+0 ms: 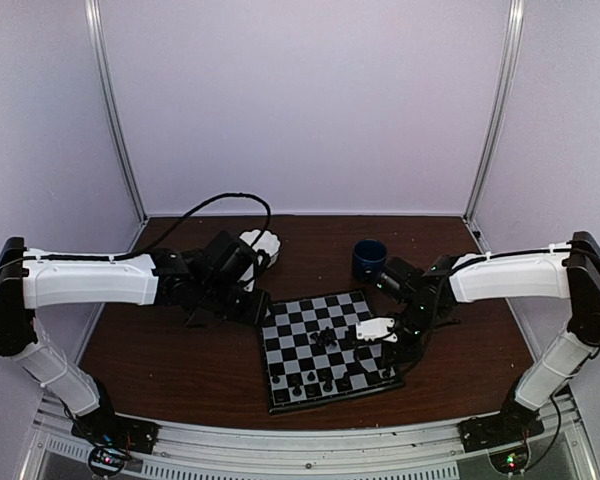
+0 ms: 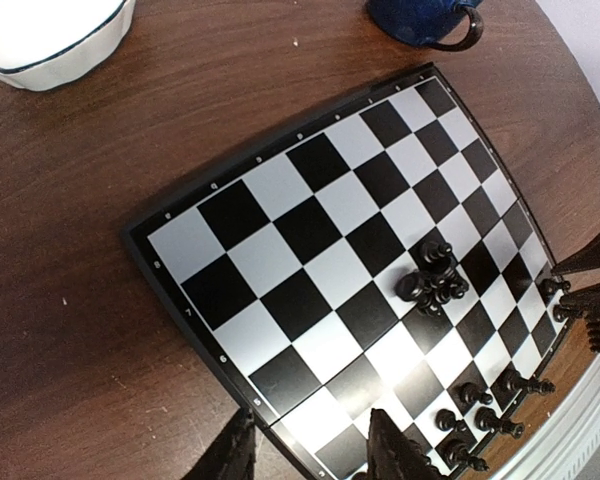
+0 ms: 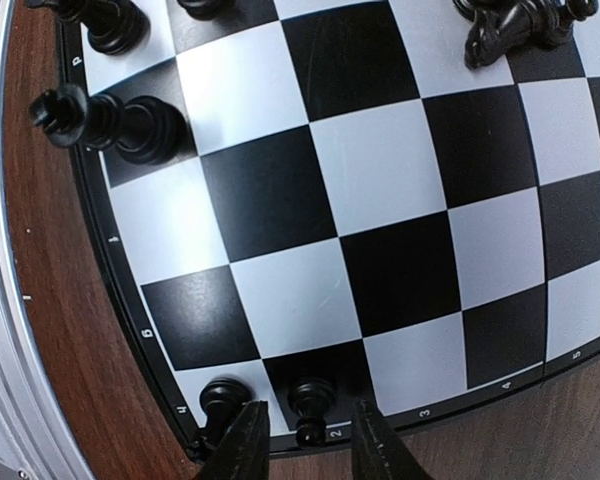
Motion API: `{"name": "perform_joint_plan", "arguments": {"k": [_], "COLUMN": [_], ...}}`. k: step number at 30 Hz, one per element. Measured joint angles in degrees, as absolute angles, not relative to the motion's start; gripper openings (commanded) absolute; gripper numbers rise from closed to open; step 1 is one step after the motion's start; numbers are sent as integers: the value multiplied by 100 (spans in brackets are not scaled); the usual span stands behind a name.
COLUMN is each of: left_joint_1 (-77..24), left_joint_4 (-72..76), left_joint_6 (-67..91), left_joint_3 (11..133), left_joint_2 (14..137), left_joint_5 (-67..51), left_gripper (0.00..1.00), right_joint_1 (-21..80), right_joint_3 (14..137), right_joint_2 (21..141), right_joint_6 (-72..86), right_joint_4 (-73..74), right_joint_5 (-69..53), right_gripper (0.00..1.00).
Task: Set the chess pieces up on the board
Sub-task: Place the pawn at a7, then pick up the pawn from the chessboard.
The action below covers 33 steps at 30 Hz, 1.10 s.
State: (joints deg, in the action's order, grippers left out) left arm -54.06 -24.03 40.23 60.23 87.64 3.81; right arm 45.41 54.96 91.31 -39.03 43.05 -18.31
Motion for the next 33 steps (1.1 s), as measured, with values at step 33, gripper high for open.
{"name": "perform_joint_plan", "arguments": {"k": [33], "left_joint_1": [-5406], "left_joint_4": [-2574], "left_joint_6": [3955], "left_joint_3": [5843], "left_joint_2": [8274], "left_joint_5": [473], "left_gripper": [39], "right_joint_1": [4578], "right_joint_3": [8694], "right_joint_2": [11404], "right_joint_6": [-3175], "right_joint_4": [4313], "right_joint_5": [-2333], "right_gripper": [31]}}
